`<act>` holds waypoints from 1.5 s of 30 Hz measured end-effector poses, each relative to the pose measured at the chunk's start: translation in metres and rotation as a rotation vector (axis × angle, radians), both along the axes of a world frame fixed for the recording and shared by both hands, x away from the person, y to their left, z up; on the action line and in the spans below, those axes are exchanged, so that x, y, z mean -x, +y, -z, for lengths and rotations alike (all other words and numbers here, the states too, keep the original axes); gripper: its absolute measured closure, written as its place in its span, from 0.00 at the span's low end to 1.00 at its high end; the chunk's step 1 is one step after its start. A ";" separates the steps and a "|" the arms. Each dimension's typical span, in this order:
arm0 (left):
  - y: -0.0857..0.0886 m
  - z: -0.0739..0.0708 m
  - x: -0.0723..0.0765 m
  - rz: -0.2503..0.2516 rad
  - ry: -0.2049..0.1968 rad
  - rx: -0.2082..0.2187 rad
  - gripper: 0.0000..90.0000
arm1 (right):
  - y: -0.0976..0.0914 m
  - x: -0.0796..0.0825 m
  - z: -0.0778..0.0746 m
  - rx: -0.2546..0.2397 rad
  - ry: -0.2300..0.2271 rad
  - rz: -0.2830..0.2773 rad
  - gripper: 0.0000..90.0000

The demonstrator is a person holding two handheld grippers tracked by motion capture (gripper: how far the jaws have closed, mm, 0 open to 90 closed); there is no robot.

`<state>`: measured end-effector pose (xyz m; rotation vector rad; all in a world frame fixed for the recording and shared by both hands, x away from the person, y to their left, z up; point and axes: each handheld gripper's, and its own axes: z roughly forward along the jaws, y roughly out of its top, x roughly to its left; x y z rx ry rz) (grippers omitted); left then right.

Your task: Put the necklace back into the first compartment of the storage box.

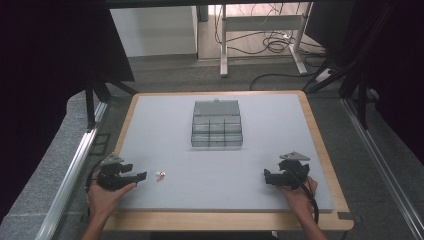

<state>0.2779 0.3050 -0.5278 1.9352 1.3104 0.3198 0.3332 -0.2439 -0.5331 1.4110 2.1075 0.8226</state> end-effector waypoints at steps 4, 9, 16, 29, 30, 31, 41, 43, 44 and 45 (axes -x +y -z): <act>0.002 0.002 0.000 0.002 0.010 -0.007 0.32 | -0.001 0.001 0.000 0.003 -0.002 -0.008 0.00; 0.001 0.002 0.000 0.005 0.012 -0.013 0.33 | -0.001 0.002 0.000 0.003 -0.005 -0.011 0.01; -0.003 -0.007 0.005 0.014 -0.010 -0.016 0.35 | 0.004 0.009 -0.002 0.007 -0.011 0.022 0.07; -0.004 -0.022 0.005 -0.021 -0.048 0.008 0.42 | -0.001 0.006 -0.001 -0.001 -0.013 -0.031 0.07; -0.005 -0.026 0.005 -0.010 -0.059 0.005 0.43 | -0.001 0.007 -0.001 -0.002 -0.015 -0.034 0.07; -0.007 -0.029 0.005 -0.001 -0.067 -0.001 0.43 | -0.002 0.007 -0.001 -0.003 -0.016 -0.033 0.07; -0.014 -0.046 0.000 0.060 -0.081 0.049 0.44 | 0.000 0.008 -0.001 0.004 -0.021 -0.018 0.07; -0.016 -0.047 -0.001 0.065 -0.084 0.051 0.44 | 0.000 0.009 0.000 0.004 -0.022 -0.015 0.07; -0.021 -0.049 -0.002 0.075 -0.087 0.040 0.44 | 0.000 0.009 -0.001 0.007 -0.024 -0.012 0.07; -0.021 -0.049 -0.002 0.075 -0.087 0.040 0.44 | 0.000 0.009 -0.001 0.007 -0.024 -0.012 0.07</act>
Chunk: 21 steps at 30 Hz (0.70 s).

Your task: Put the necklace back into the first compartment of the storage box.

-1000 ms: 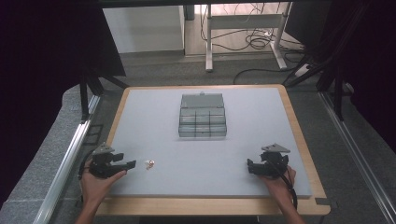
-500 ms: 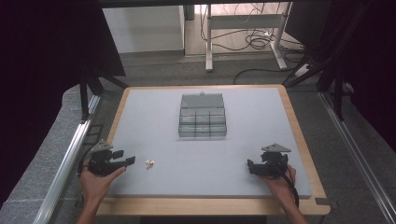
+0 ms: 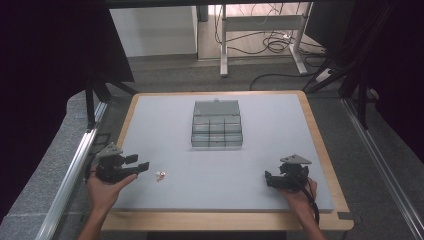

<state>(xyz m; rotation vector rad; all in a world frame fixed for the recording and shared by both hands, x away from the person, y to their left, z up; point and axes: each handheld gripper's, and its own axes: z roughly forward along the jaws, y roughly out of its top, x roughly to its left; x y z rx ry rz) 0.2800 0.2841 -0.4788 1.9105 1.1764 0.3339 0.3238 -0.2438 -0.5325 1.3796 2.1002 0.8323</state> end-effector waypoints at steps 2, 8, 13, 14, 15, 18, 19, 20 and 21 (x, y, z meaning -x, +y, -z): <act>-0.006 0.000 -0.002 0.007 -0.001 -0.016 0.47 | 0.000 0.001 0.000 0.004 -0.002 -0.003 0.07; -0.022 0.006 -0.004 0.048 0.033 -0.060 0.50 | 0.000 -0.001 0.000 -0.002 0.003 -0.005 0.07; -0.029 0.015 -0.008 0.073 0.058 -0.064 0.54 | -0.001 -0.001 0.000 -0.002 0.005 -0.012 0.07; -0.029 0.015 -0.008 0.073 0.058 -0.064 0.55 | -0.001 -0.001 0.000 -0.002 0.005 -0.012 0.07; -0.031 0.016 -0.008 0.075 0.056 -0.068 0.55 | -0.001 -0.001 0.000 -0.002 0.005 -0.013 0.07; -0.035 0.018 -0.009 0.090 0.064 -0.067 0.56 | -0.001 -0.001 0.000 -0.002 0.004 -0.012 0.07; -0.035 0.020 -0.010 0.092 0.065 -0.074 0.57 | -0.001 -0.001 0.000 -0.002 0.005 -0.012 0.07; -0.036 0.021 -0.011 0.095 0.070 -0.084 0.58 | -0.001 -0.001 0.000 -0.003 0.005 -0.012 0.07; -0.038 0.024 -0.013 0.100 0.076 -0.105 0.59 | -0.001 -0.001 0.000 -0.003 0.004 -0.012 0.07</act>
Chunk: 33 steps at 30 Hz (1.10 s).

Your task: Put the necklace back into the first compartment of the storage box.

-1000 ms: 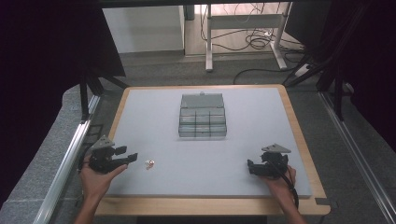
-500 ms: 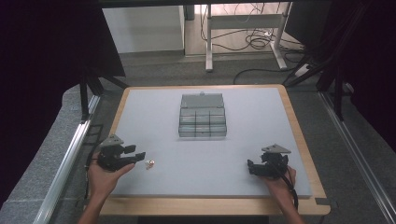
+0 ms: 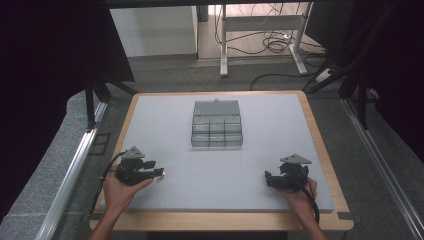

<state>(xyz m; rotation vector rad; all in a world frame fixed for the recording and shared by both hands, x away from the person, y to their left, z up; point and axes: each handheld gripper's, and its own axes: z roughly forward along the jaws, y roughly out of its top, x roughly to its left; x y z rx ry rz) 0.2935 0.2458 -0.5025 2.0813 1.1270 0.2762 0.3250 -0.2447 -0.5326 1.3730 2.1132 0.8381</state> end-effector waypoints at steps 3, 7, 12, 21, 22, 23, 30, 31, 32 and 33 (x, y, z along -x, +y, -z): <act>-0.003 0.005 -0.004 0.013 0.023 -0.016 0.60 | 0.000 0.000 0.000 0.000 0.000 0.000 0.07; -0.002 0.013 -0.009 0.017 0.068 -0.010 0.63 | 0.000 0.000 0.000 -0.003 0.002 0.000 0.07; 0.000 0.016 -0.014 0.013 0.087 0.016 0.66 | 0.000 0.000 0.000 -0.003 0.002 -0.002 0.07; -0.008 0.024 -0.021 0.036 0.130 -0.022 0.68 | -0.001 -0.001 0.000 -0.005 0.004 -0.010 0.06; -0.009 0.024 -0.021 0.037 0.128 -0.024 0.69 | -0.001 -0.001 0.000 -0.005 0.004 -0.010 0.06; -0.009 0.025 -0.021 0.033 0.124 -0.026 0.69 | -0.001 -0.001 0.000 -0.005 0.004 -0.010 0.06; -0.012 0.028 -0.021 0.038 0.122 -0.057 0.73 | -0.001 -0.001 0.000 -0.004 0.004 -0.011 0.06; -0.013 0.029 -0.021 0.039 0.123 -0.067 0.73 | -0.001 -0.001 0.000 -0.004 0.004 -0.012 0.06; -0.013 0.029 -0.021 0.039 0.120 -0.068 0.74 | -0.001 -0.001 0.000 -0.004 0.004 -0.013 0.06; -0.013 0.029 -0.021 0.039 0.120 -0.068 0.74 | -0.001 -0.001 0.000 -0.004 0.004 -0.013 0.06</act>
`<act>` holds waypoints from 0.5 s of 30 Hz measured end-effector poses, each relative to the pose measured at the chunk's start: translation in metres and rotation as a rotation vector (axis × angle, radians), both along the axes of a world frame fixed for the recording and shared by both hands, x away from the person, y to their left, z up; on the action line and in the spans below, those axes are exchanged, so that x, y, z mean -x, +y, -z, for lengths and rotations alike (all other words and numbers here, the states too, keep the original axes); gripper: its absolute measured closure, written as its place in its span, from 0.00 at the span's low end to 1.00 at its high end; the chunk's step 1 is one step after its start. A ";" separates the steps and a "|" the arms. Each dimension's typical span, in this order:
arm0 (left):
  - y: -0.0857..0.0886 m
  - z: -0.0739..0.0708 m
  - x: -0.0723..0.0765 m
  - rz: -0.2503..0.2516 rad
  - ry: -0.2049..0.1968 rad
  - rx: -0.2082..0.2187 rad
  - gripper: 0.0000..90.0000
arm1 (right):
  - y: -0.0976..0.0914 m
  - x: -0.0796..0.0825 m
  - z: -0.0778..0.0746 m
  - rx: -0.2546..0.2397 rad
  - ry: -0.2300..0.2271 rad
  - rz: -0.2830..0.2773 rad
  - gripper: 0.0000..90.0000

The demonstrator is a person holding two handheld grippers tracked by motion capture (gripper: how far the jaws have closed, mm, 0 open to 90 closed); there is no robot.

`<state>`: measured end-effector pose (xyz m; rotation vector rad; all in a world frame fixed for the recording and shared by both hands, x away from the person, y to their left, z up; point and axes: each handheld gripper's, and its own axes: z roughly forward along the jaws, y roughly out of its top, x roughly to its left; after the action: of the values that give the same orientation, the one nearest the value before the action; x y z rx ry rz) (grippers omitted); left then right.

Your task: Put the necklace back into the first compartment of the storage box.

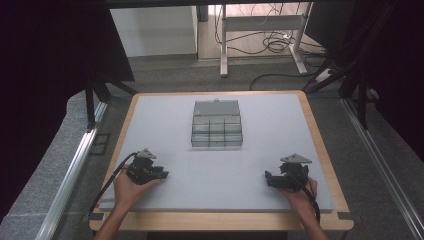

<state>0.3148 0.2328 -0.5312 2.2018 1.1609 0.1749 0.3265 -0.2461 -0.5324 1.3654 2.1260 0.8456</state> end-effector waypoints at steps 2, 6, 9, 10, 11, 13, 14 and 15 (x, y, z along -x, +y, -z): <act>0.000 0.000 0.000 -0.002 -0.004 -0.009 0.77 | 0.000 0.000 0.000 -0.001 0.001 0.000 0.06; -0.002 0.001 0.002 -0.010 -0.023 -0.029 0.81 | 0.000 0.000 0.000 0.000 0.000 -0.001 0.06; -0.002 0.001 0.003 -0.012 -0.036 -0.048 0.86 | 0.000 0.000 0.000 0.000 0.000 -0.002 0.06; -0.002 0.001 0.003 -0.012 -0.036 -0.048 0.87 | 0.000 0.000 0.000 0.000 0.000 -0.002 0.06; -0.002 0.001 0.003 -0.013 -0.038 -0.050 0.87 | 0.000 0.000 0.000 0.000 0.000 -0.002 0.06; -0.002 0.001 0.003 -0.015 -0.045 -0.054 0.88 | 0.000 0.000 0.000 0.000 0.000 -0.002 0.06; -0.003 0.001 0.003 -0.015 -0.047 -0.055 0.89 | 0.000 0.000 0.000 0.000 0.000 -0.003 0.06; -0.003 0.001 0.004 -0.017 -0.051 -0.056 0.90 | 0.000 0.000 0.000 0.000 0.000 -0.003 0.06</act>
<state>0.3111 0.2301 -0.5326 2.2236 1.1596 0.2716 0.3266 -0.2462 -0.5324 1.3629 2.1283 0.8463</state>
